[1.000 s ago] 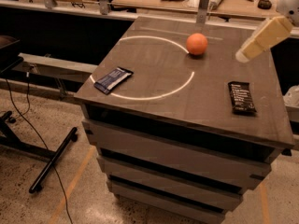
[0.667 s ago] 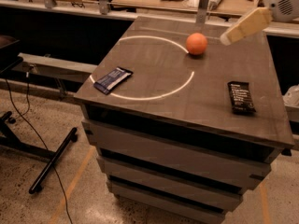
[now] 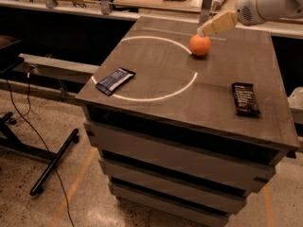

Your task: Move orange near rxbar blueberry

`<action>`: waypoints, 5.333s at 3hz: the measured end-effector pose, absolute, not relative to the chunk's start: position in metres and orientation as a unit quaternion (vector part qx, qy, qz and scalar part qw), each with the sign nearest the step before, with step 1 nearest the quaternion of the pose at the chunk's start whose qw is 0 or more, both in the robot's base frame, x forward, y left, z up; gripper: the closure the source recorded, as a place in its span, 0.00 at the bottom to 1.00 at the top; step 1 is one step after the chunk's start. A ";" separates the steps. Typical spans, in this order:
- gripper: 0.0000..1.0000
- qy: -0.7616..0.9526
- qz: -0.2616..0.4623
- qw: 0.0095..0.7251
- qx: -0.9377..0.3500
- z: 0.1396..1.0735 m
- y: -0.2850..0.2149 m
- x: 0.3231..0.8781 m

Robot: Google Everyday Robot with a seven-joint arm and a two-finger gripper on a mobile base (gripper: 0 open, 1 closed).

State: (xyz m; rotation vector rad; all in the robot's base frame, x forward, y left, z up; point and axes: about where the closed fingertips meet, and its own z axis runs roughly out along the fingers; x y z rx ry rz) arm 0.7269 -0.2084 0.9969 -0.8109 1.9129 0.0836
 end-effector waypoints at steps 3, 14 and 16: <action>0.00 0.824 0.032 0.482 -0.297 0.909 -0.176 0.795; 1.00 0.625 0.295 0.339 -0.639 0.871 0.022 0.677; 0.44 0.619 0.318 0.326 -0.639 0.861 0.030 0.683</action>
Offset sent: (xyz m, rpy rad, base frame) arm 0.0769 0.0377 -0.0969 -0.0050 0.0881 -0.1145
